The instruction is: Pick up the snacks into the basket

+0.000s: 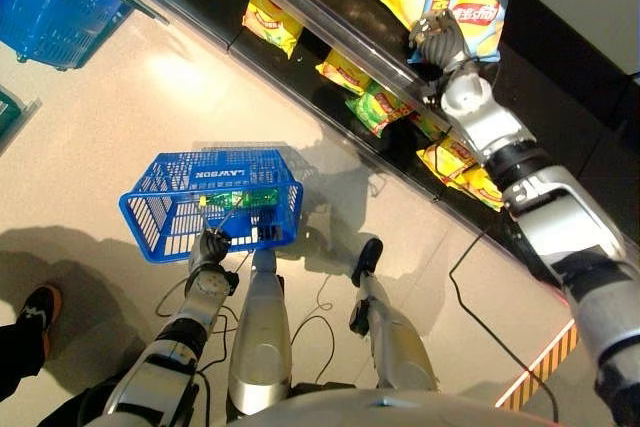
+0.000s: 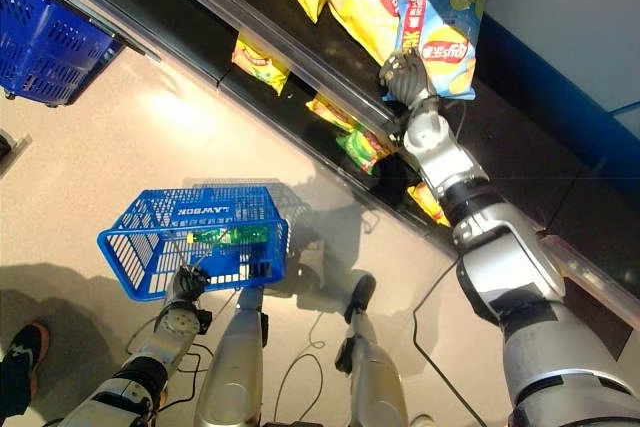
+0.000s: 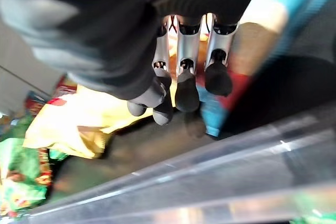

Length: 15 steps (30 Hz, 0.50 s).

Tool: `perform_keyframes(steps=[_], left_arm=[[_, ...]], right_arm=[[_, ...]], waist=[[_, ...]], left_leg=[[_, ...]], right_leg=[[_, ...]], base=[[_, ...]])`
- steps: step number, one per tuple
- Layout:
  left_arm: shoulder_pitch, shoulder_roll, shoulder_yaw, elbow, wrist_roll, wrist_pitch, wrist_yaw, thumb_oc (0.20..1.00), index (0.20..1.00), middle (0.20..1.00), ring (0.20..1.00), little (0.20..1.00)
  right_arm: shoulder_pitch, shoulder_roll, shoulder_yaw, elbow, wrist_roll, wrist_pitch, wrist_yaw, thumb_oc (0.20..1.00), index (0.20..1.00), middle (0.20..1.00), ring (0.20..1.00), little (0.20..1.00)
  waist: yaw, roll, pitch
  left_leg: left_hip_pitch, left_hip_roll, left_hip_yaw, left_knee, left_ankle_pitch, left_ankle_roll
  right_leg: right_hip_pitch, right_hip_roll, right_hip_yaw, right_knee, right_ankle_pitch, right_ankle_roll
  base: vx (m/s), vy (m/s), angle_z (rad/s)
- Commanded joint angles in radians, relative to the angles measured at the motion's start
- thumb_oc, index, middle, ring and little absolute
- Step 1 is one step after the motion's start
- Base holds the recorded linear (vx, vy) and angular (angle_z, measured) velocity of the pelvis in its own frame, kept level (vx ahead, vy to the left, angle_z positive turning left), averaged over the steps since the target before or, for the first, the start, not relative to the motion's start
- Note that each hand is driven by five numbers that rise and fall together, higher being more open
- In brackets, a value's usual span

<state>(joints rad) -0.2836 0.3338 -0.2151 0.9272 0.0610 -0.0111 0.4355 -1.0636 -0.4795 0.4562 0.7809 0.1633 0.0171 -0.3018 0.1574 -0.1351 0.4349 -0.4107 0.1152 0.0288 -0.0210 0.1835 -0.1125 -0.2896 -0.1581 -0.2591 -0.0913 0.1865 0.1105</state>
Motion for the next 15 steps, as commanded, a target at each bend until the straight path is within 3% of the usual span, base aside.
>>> perform_keyframes(steps=[1,2,11,12,15], left_arm=[[0.073,-0.024,-0.069,0.041,0.013,0.032,0.009,0.2,0.2,0.2,0.2,0.2],[0.075,-0.027,-0.065,0.04,0.015,0.033,0.01,0.2,0.2,0.2,0.2,0.2],[0.082,-0.051,-0.044,0.033,0.031,0.052,0.027,0.2,0.2,0.2,0.2,0.2],[0.085,-0.059,-0.04,0.032,0.032,0.056,0.036,0.2,0.2,0.2,0.2,0.2],[0.093,-0.059,-0.042,0.03,0.041,0.061,0.042,0.2,0.2,0.2,0.2,0.2]], right_arm=[[0.003,-0.065,-0.089,-0.063,0.031,-0.051,-0.037,0.485,0.485,0.485,0.485,0.485],[0.032,-0.059,-0.11,-0.075,0.045,-0.054,-0.045,1.0,1.0,1.0,1.0,1.0],[0.299,0.047,-0.253,-0.234,0.025,-0.061,-0.131,1.0,1.0,1.0,1.0,1.0],[0.366,0.108,-0.295,-0.265,0.082,-0.085,-0.16,1.0,1.0,1.0,1.0,1.0],[0.417,0.158,-0.312,-0.264,0.105,-0.091,-0.178,1.0,1.0,1.0,1.0,1.0]], waist=[[0.029,0.023,0.033],[0.026,0.023,0.033],[-0.001,0.028,0.027],[-0.008,0.032,0.027],[-0.013,0.038,0.023]], left_leg=[[0.061,-0.065,0.007,-0.063,-0.039,0.029],[0.062,-0.066,0.009,-0.063,-0.039,0.03],[0.071,-0.067,0.014,-0.063,-0.045,0.035],[0.074,-0.069,0.018,-0.063,-0.048,0.038],[0.078,-0.073,0.019,-0.062,-0.051,0.041]], right_leg=[[0.0,-0.05,0.039,0.004,0.052,0.112],[0.0,-0.05,0.038,0.004,0.051,0.112],[0.001,-0.052,0.037,0.004,0.05,0.112],[0.003,-0.052,0.039,0.004,0.05,0.112],[0.002,-0.054,0.042,0.004,0.05,0.111]], base=[[0.0,0.0,0.0],[0.0,0.0,0.0],[0.0,0.001,-0.02],[0.0,0.0,0.0],[0.0,0.01,-0.06]])
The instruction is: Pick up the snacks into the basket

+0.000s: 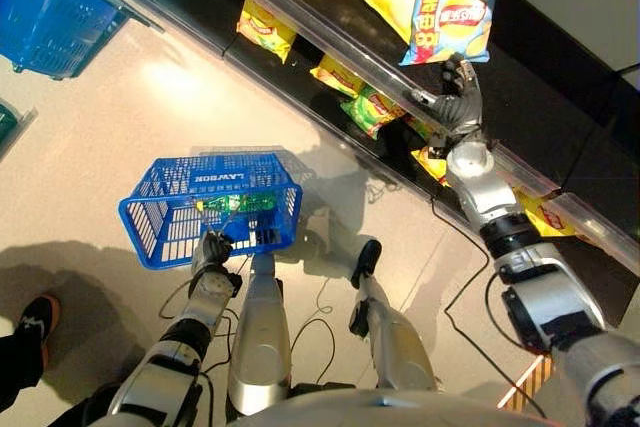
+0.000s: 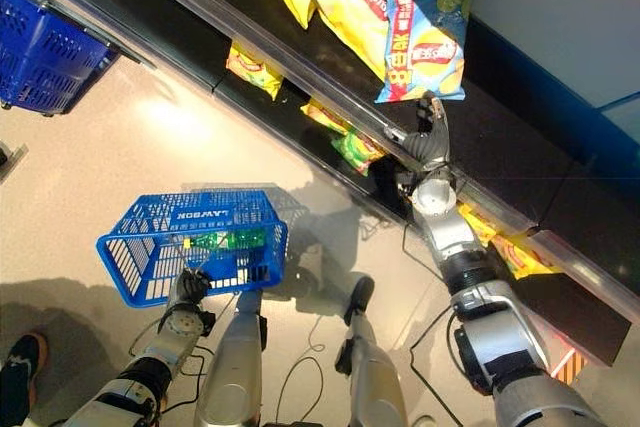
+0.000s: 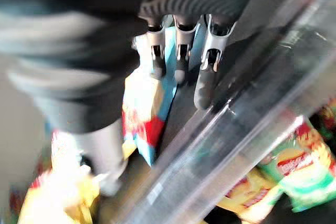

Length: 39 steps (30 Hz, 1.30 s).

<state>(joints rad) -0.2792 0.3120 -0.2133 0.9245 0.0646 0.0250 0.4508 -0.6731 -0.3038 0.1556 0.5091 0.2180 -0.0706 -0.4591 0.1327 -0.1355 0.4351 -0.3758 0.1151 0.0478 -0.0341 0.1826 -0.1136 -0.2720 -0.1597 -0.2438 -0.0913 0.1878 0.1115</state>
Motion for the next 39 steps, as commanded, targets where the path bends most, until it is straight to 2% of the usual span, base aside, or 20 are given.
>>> perform_keyframes(steps=[1,9,10,17,21,23,30,34,39], left_arm=[[0.089,-0.037,-0.044,0.032,0.037,0.025,0.027,0.2,0.2,0.2,0.2,0.2],[0.089,-0.031,-0.069,0.029,0.023,0.013,0.022,0.2,0.2,0.2,0.2,0.2],[0.09,-0.029,-0.083,0.034,0.014,0.01,0.021,0.2,0.2,0.2,0.2,0.2],[0.084,-0.03,-0.101,0.036,-0.005,0.006,0.023,0.2,0.2,0.2,0.2,0.2],[0.076,-0.036,-0.102,0.042,-0.008,0.007,0.026,0.2,0.2,0.2,0.2,0.2],[0.07,-0.047,-0.092,0.039,-0.001,0.014,0.037,0.2,0.2,0.2,0.2,0.2],[0.071,-0.056,-0.069,0.034,0.027,0.029,0.053,0.2,0.2,0.2,0.2,0.2],[0.075,-0.053,-0.055,0.027,0.033,0.031,0.057,0.2,0.2,0.2,0.2,0.2],[0.091,-0.037,-0.026,0.007,0.048,0.037,0.048,0.2,0.2,0.2,0.2,0.2]], right_arm=[[0.027,-0.017,-0.011,0.008,0.05,-0.004,-0.02,1.0,1.0,1.0,1.0,1.0],[-0.124,-0.031,0.0,0.197,0.149,-0.006,-0.012,1.0,1.0,1.0,1.0,1.0],[-0.2,-0.049,0.014,0.271,0.167,0.001,-0.006,1.0,1.0,1.0,1.0,1.0],[-0.293,-0.071,0.032,0.33,0.173,0.005,-0.018,1.0,1.0,1.0,1.0,1.0],[-0.277,-0.067,0.044,0.262,0.15,0.0,-0.035,1.0,1.0,1.0,1.0,1.0],[-0.195,-0.04,0.027,0.094,0.127,-0.024,-0.06,1.0,1.0,1.0,1.0,1.0],[0.023,0.008,-0.049,-0.167,0.09,-0.071,-0.112,1.0,1.0,1.0,1.0,1.0],[0.102,0.013,-0.072,-0.276,0.073,-0.086,-0.114,1.0,1.0,1.0,1.0,1.0],[0.229,-0.005,-0.097,-0.399,0.085,-0.095,-0.049,1.0,1.0,1.0,1.0,1.0]], waist=[[0.012,0.038,0.023],[0.028,0.056,0.02],[0.033,0.06,0.021],[0.044,0.065,0.026],[0.04,0.063,0.028],[0.026,0.058,0.032],[-0.001,0.048,0.028],[-0.012,0.044,0.028],[-0.032,0.035,0.025]], left_leg=[[0.043,-0.073,0.0,-0.049,-0.05,0.042],[0.05,-0.083,0.004,-0.047,-0.055,0.047],[0.05,-0.085,0.004,-0.046,-0.054,0.047],[0.05,-0.085,0.003,-0.048,-0.053,0.046],[0.05,-0.085,0.004,-0.048,-0.053,0.046],[0.05,-0.083,0.005,-0.048,-0.053,0.046],[0.054,-0.08,0.007,-0.047,-0.06,0.049],[0.056,-0.081,0.008,-0.047,-0.062,0.05],[0.063,-0.078,0.011,-0.047,-0.065,0.05]], right_leg=[[-0.016,-0.053,0.027,0.004,0.049,0.11],[-0.015,-0.06,0.029,0.004,0.051,0.111],[-0.015,-0.061,0.029,0.004,0.052,0.11],[-0.015,-0.059,0.028,0.004,0.054,0.11],[-0.016,-0.058,0.028,0.004,0.054,0.111],[-0.017,-0.058,0.028,0.004,0.053,0.11],[-0.012,-0.057,0.029,0.004,0.048,0.11],[-0.013,-0.057,0.03,0.004,0.048,0.109],[-0.011,-0.054,0.032,0.006,0.044,0.11]], base=[[0.0,0.004,-0.08],[0.0,0.006,-0.03],[0.01,0.01,-0.03],[0.0,0.0,-0.02],[0.0,0.0,0.0],[0.0,0.0,0.0],[0.0,0.0,0.0],[0.0,0.0,0.0],[0.0,0.0,0.0]])
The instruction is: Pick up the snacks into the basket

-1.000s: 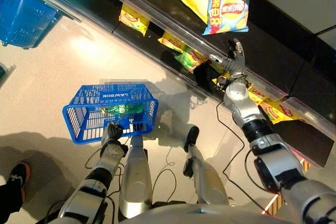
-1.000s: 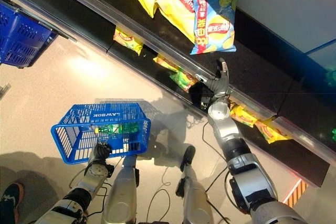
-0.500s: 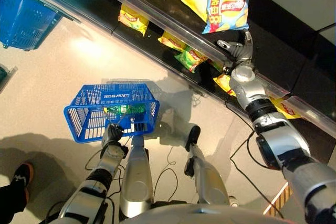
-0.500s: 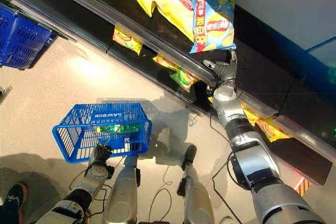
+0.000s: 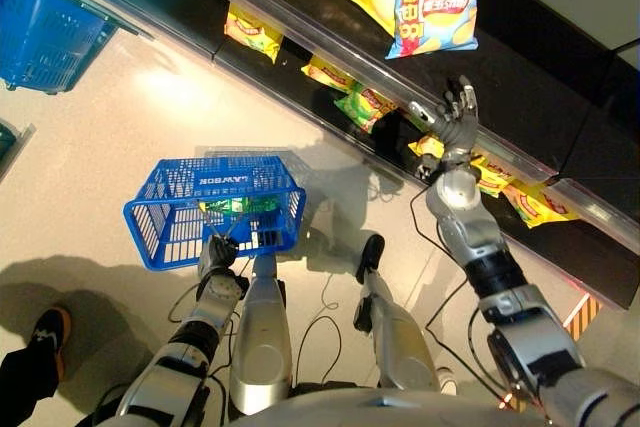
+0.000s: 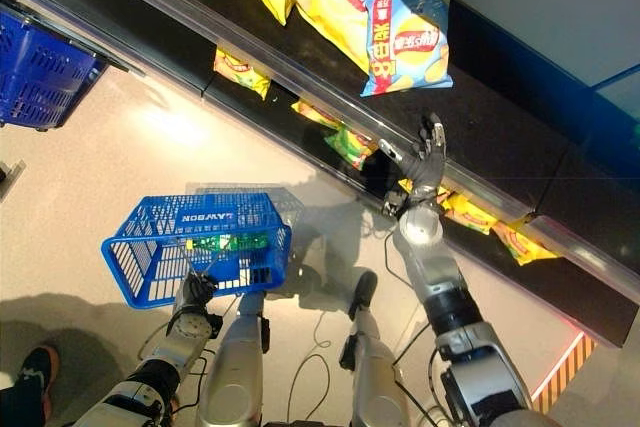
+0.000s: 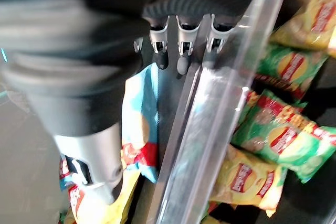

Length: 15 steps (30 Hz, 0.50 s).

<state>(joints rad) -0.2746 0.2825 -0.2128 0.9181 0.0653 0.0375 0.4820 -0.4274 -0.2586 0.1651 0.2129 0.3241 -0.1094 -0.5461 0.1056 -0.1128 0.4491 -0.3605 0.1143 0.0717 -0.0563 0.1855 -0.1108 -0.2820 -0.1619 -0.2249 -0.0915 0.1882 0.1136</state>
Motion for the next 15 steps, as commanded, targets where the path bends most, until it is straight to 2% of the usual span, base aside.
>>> perform_keyframes(steps=[1,11,15], left_arm=[[0.089,-0.005,-0.021,0.01,0.049,0.024,0.015,0.2,0.2,0.2,0.2,0.2],[0.105,0.007,-0.005,0.006,0.068,0.029,0.002,0.2,0.2,0.2,0.2,0.2],[0.106,0.009,-0.008,0.013,0.077,0.034,-0.002,0.2,0.2,0.2,0.2,0.2]], right_arm=[[-0.003,-0.053,-0.11,-0.119,-0.018,-0.06,0.05,1.0,1.0,1.0,1.0,1.0],[0.039,-0.071,-0.117,-0.213,-0.046,-0.058,0.085,1.0,1.0,1.0,1.0,1.0],[-0.015,-0.1,-0.132,-0.195,-0.096,-0.032,0.045,1.0,1.0,1.0,1.0,1.0]], waist=[[-0.006,0.01,0.011],[-0.014,0.0,-0.003],[-0.009,-0.002,-0.014]], left_leg=[[0.049,-0.076,-0.012,-0.024,-0.069,0.048],[0.061,-0.076,-0.01,-0.023,-0.073,0.049],[0.063,-0.076,-0.012,-0.024,-0.075,0.049]], right_leg=[[0.0,-0.052,0.014,0.007,0.043,0.108],[0.01,-0.048,0.014,0.009,0.038,0.106],[0.011,-0.051,0.01,0.01,0.037,0.107]], base=[[0.0,0.0,0.0],[0.0,-0.001,0.0],[0.0,0.0,0.0]])
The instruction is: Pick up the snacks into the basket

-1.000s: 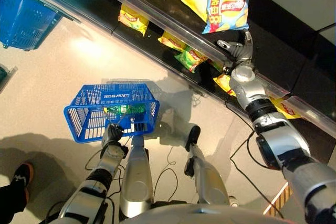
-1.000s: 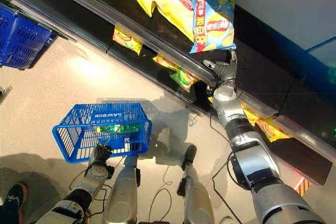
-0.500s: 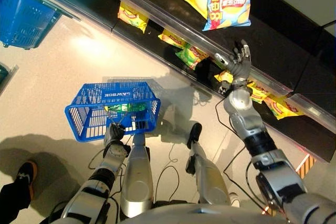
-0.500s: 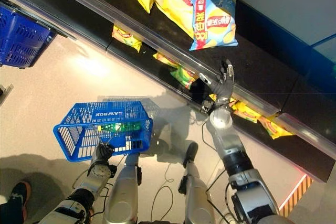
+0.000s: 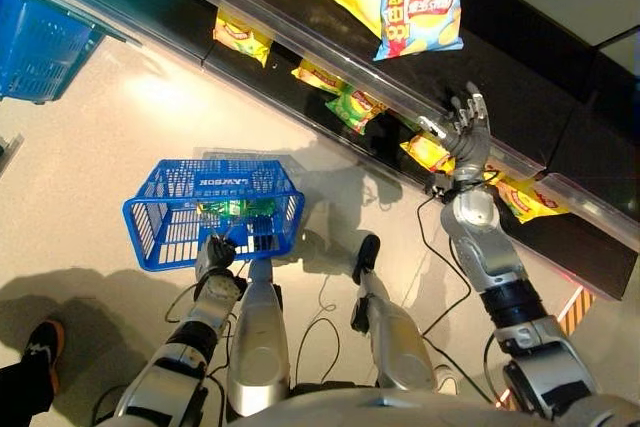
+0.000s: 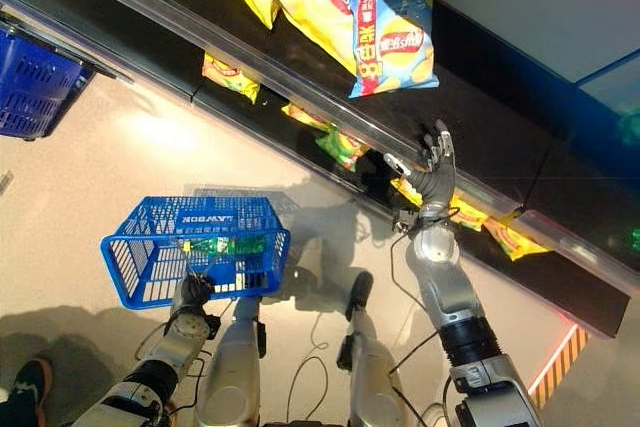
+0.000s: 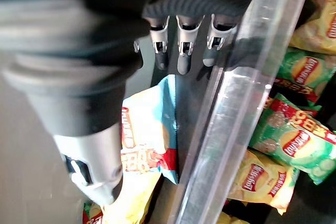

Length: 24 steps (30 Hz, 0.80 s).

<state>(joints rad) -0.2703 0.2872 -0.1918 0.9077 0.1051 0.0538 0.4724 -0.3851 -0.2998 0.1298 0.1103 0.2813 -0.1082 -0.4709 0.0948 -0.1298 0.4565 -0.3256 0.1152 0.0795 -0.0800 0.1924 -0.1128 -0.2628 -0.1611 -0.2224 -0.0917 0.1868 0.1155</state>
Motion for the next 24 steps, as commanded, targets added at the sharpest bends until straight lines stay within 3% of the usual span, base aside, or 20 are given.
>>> perform_keyframes(steps=[1,3,7,14,24], left_arm=[[0.103,0.005,-0.035,0.029,0.041,0.018,0.007,0.2,0.2,0.2,0.2,0.2],[0.103,0.005,-0.038,0.031,0.04,0.018,0.008,0.2,0.2,0.2,0.2,0.2],[0.1,0.018,-0.051,0.049,0.028,0.013,0.0,0.2,0.2,0.2,0.2,0.2],[0.097,0.036,-0.078,0.082,-0.015,-0.004,-0.011,0.2,0.2,0.2,0.2,0.2],[0.082,0.04,-0.116,0.121,-0.072,-0.026,-0.025,0.2,0.2,0.2,0.2,0.2]], right_arm=[[-0.108,-0.091,-0.107,-0.074,-0.092,-0.012,-0.058,1.0,1.0,1.0,1.0,1.0],[-0.134,-0.107,-0.112,-0.059,-0.084,-0.011,-0.065,1.0,1.0,1.0,1.0,1.0],[-0.33,-0.252,-0.095,0.108,-0.045,0.016,-0.083,1.0,1.0,1.0,1.0,1.0],[-0.637,-0.417,0.058,0.446,0.035,0.056,-0.03,1.0,1.0,1.0,1.0,1.0],[-0.951,-0.454,0.266,0.839,0.078,0.097,0.078,1.0,1.0,1.0,1.0,1.0]], waist=[[0.005,0.013,-0.027],[0.006,0.011,-0.028],[0.021,0.004,-0.028],[0.037,-0.015,-0.025],[0.051,-0.023,-0.017]], left_leg=[[0.029,-0.08,-0.021,-0.001,-0.083,0.051],[0.029,-0.081,-0.021,-0.001,-0.083,0.051],[0.034,-0.08,-0.025,-0.002,-0.083,0.052],[0.041,-0.078,-0.023,-0.002,-0.08,0.05],[0.04,-0.077,-0.029,-0.002,-0.075,0.044]], right_leg=[[-0.007,-0.051,0.006,0.01,0.04,0.106],[-0.006,-0.051,0.007,0.01,0.041,0.105],[-0.003,-0.05,0.006,0.01,0.044,0.105],[0.005,-0.044,0.006,0.011,0.047,0.104],[0.009,-0.038,0.002,0.013,0.048,0.105]], base=[[0.0,0.0,0.0],[0.0,0.0,0.0],[0.0,0.0,0.01],[0.0,0.0,0.0],[0.0,0.0,0.0]])
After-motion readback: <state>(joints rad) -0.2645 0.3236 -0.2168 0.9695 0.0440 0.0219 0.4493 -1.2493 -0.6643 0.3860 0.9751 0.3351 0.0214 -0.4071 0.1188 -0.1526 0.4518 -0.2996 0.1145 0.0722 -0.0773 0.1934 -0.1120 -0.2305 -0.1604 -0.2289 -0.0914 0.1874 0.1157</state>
